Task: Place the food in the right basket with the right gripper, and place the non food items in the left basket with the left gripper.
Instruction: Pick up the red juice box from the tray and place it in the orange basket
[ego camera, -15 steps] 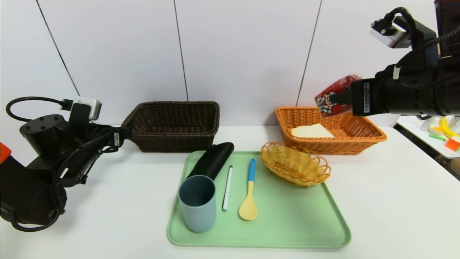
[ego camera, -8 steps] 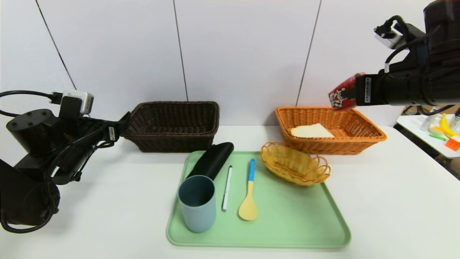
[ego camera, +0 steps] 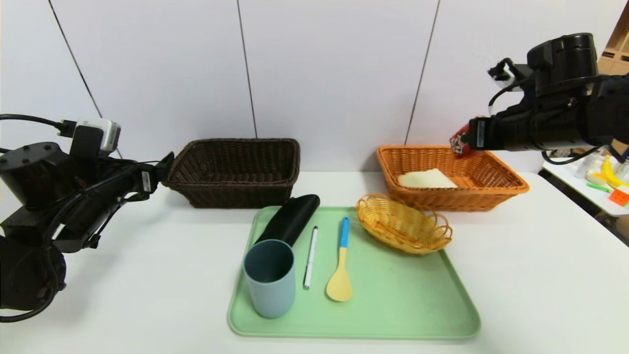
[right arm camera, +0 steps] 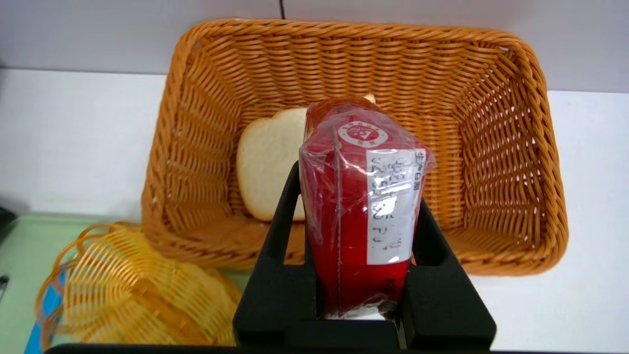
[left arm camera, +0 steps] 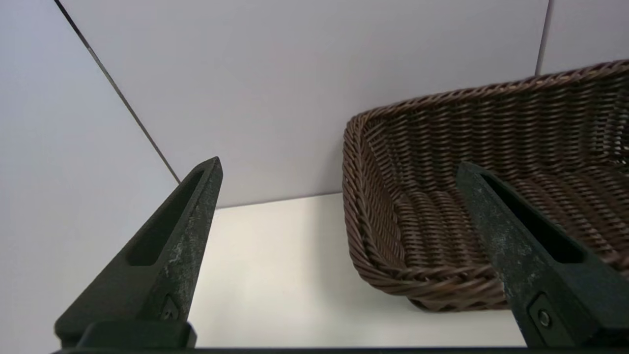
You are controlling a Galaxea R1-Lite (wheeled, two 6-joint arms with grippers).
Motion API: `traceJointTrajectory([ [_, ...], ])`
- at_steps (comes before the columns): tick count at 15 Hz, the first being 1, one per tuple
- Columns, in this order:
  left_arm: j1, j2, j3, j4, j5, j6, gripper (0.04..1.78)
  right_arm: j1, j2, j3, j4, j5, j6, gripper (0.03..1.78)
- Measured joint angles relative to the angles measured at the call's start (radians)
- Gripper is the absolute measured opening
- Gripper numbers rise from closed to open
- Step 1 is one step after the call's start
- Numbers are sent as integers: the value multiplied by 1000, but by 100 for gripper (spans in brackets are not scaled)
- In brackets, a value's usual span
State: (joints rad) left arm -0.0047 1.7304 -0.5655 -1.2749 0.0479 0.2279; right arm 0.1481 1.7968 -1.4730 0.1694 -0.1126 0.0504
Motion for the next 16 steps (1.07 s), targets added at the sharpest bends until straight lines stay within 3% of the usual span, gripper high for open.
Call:
traceJointTrajectory([
  [4,0,-93,-4,193,14,0,169,-24,140,-107,-4,-33,6,39],
  [9,1,-133,-3,201,14,-1,169,-58,254,-151,6,-113,3,39],
  [16,1,-133,-4,201,14,0,169,-101,281,-148,4,-116,-1,39],
])
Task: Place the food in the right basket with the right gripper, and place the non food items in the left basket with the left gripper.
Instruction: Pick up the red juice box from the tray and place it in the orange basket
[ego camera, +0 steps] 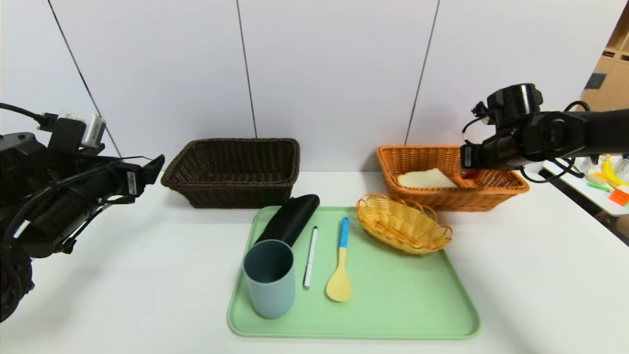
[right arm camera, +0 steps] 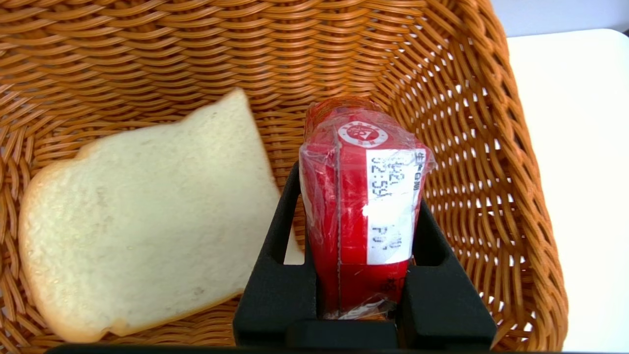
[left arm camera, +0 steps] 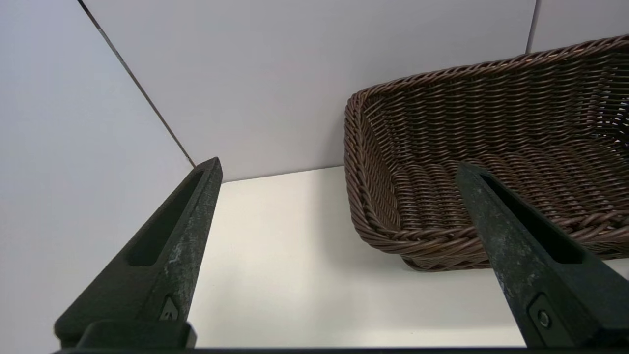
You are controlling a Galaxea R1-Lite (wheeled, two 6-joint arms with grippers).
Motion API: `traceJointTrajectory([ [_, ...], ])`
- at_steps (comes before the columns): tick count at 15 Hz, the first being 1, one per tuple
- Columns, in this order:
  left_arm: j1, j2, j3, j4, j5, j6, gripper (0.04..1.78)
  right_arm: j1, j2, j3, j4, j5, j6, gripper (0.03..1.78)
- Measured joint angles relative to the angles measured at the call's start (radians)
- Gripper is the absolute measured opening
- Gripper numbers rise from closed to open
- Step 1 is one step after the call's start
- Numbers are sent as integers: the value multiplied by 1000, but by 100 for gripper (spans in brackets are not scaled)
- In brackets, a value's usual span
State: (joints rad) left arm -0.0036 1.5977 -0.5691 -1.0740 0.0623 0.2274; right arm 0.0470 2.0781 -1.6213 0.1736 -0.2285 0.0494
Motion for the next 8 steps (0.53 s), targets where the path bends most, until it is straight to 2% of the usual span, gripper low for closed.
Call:
traceJointTrajectory([
  [1,0,1,0,0,0,0,169,0,2,0,-2,0,0,44],
  [5,0,5,0,-1,0,-1,169,-1,5,1,-4,0,1,95],
  [8,-1,7,0,-1,-1,-1,169,-1,2,4,-2,0,0,119],
])
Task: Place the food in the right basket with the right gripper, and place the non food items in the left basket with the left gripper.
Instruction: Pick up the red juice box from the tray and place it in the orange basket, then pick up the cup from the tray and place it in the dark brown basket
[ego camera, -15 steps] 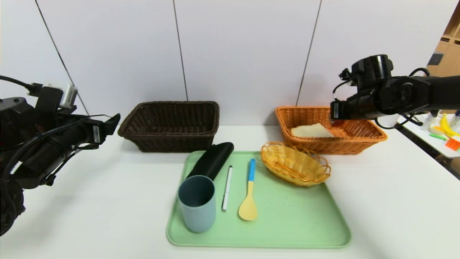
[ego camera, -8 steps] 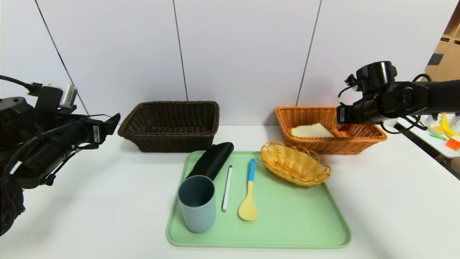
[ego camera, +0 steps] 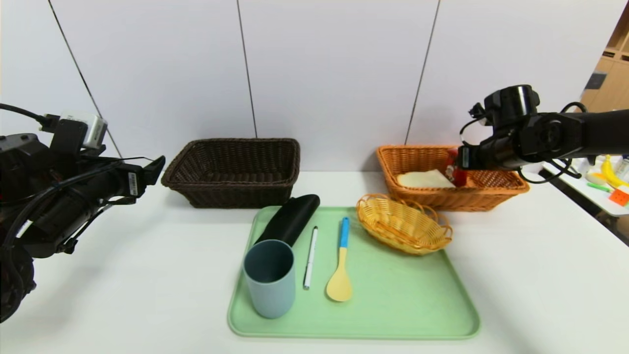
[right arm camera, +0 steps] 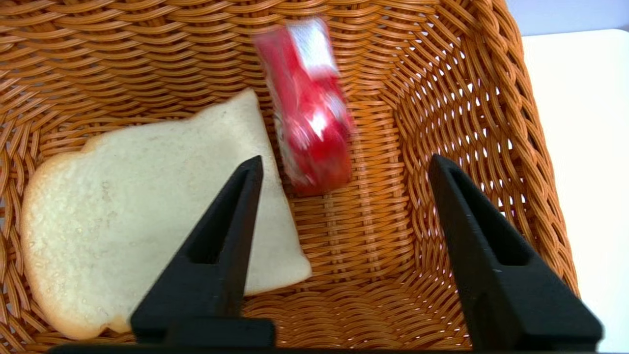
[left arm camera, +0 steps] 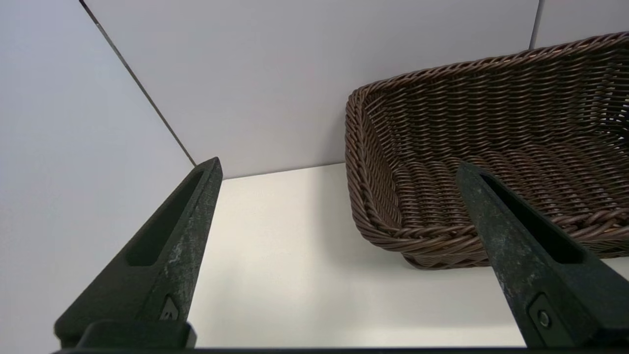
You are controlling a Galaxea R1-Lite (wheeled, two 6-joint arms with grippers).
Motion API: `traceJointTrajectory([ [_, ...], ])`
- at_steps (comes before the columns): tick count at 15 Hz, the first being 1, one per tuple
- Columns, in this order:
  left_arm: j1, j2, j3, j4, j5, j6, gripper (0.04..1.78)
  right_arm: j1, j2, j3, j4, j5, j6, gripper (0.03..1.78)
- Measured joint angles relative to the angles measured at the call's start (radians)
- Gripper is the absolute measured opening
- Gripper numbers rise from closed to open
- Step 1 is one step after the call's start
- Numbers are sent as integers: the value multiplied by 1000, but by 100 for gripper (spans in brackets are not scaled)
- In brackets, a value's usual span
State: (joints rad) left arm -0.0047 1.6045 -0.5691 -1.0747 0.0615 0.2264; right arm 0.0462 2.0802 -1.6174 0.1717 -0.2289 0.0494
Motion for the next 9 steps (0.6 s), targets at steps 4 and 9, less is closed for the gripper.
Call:
traceJointTrajectory([
  [4,0,-3,-2,3,-1,-1,169,8,-40,4,-6,0,0,140],
  [9,-8,-19,4,36,-1,-2,169,30,-209,84,-11,6,0,155],
])
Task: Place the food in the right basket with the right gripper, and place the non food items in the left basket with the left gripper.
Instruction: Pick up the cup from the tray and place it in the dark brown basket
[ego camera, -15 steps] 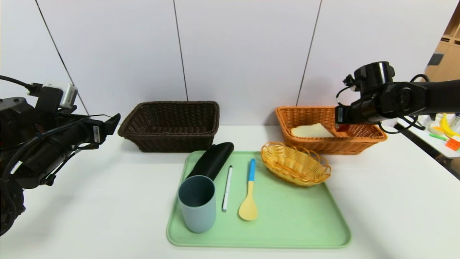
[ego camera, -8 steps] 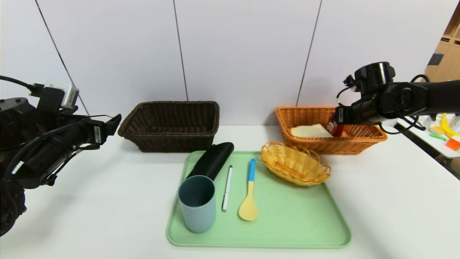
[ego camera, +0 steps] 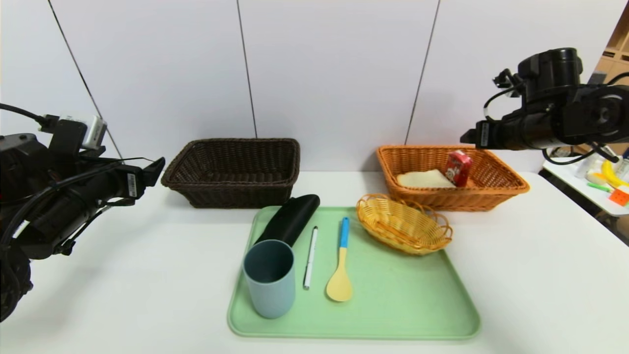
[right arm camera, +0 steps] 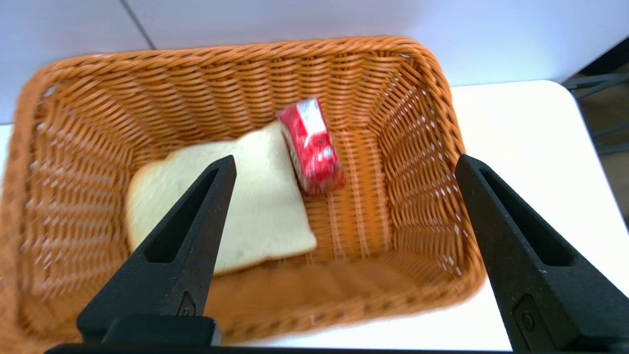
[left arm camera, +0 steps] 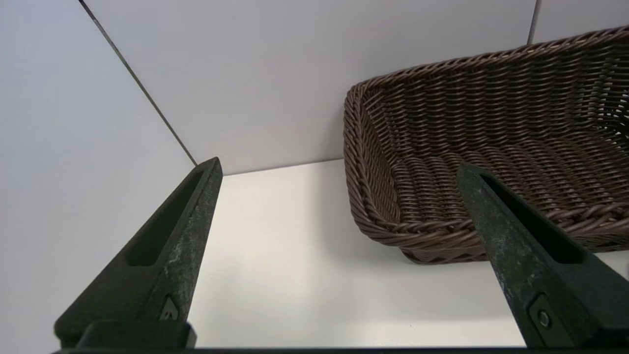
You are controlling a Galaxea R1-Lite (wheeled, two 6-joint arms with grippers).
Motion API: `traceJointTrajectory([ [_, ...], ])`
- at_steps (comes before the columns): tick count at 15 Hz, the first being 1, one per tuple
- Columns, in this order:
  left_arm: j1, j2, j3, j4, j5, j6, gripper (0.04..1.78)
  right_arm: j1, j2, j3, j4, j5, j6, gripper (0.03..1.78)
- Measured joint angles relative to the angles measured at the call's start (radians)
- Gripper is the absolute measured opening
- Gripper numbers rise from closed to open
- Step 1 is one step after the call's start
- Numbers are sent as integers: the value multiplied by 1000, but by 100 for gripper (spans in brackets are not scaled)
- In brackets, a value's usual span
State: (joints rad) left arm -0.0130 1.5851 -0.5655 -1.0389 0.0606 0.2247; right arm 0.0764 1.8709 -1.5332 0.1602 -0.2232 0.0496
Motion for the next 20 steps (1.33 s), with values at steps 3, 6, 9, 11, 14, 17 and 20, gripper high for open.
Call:
traceJointTrajectory([
  [3,-42,-40,22,66,-1,-43,169,38,-157,177,-2,20,4,160],
  [6,-100,-97,72,92,-53,-115,169,69,-343,392,-16,75,5,164],
  [9,-247,-179,185,93,-110,-140,169,81,-510,555,-22,104,4,166],
  [11,-346,-254,293,96,-144,-156,169,83,-586,632,-22,106,3,167],
  [14,-425,-381,421,142,-248,-157,169,85,-652,691,-22,105,2,168],
  [17,-443,-460,467,200,-295,-162,169,84,-684,713,-18,105,1,169],
  [20,-451,-482,475,200,-300,-167,169,87,-696,718,-16,105,0,169],
])
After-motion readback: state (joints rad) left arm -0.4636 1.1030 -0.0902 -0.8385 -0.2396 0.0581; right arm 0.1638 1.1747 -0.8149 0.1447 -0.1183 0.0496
